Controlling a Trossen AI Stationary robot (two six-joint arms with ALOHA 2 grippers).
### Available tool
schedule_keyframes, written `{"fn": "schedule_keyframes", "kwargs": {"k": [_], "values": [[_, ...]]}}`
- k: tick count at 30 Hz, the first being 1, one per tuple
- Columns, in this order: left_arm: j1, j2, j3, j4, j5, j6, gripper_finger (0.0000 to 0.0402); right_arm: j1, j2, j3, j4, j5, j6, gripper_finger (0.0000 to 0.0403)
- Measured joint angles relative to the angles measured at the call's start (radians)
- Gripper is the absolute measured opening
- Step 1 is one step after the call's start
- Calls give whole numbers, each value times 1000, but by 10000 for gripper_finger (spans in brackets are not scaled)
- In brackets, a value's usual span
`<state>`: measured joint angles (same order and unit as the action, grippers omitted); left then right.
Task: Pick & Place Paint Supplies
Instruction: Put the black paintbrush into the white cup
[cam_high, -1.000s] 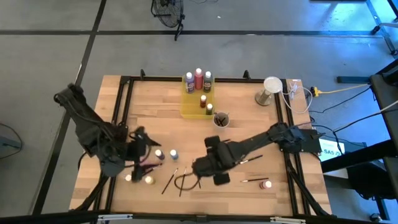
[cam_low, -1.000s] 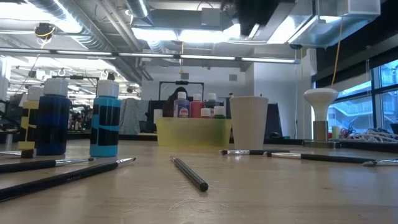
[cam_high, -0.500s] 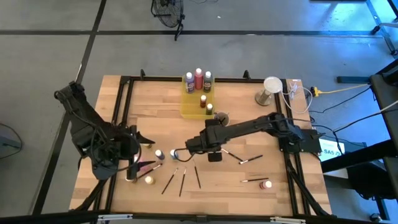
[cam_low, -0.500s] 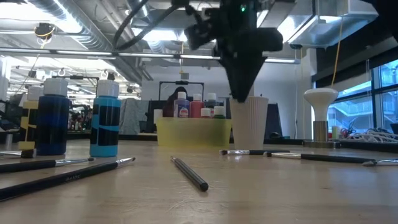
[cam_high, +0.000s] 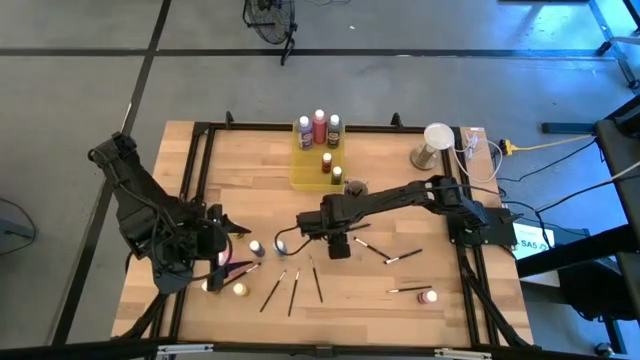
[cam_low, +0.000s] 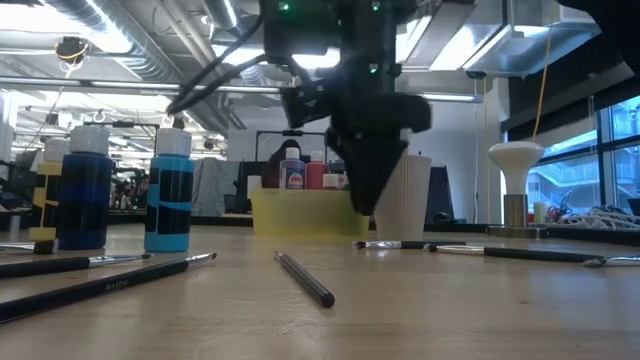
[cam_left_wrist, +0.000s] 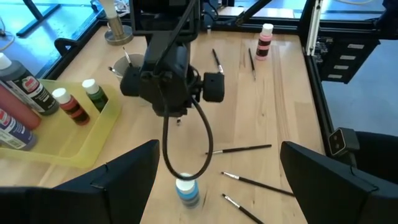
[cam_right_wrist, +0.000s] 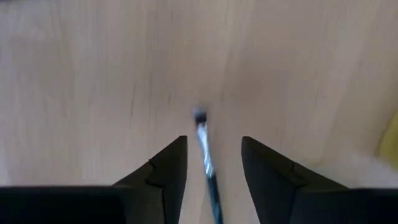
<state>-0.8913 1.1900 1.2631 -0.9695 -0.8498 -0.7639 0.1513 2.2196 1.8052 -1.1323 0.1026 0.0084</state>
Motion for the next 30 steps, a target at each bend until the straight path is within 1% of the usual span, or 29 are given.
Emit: {"fn": "schedule_keyframes", "kwargs": {"k": [5, 13, 18, 23, 26, 30], "values": [[0, 0, 0, 0, -1, 0, 331, 2, 0, -55, 90, -1, -32, 153], [0, 0, 0, 0, -1, 4, 331, 1, 0, -97, 114, -29, -30, 153], [0, 0, 0, 0, -1, 7, 331, 2, -1, -137, 171, -32, -24, 153], [0, 0, 0, 0, -2, 10, 331, 2, -4, -151, 183, -33, -16, 152], [0, 0, 0, 0, -3, 16, 331, -1, -4, -152, 190, -59, -13, 143], [0, 0, 0, 0, -6, 18, 331, 0, -4, -153, 192, -64, -12, 117]]}}
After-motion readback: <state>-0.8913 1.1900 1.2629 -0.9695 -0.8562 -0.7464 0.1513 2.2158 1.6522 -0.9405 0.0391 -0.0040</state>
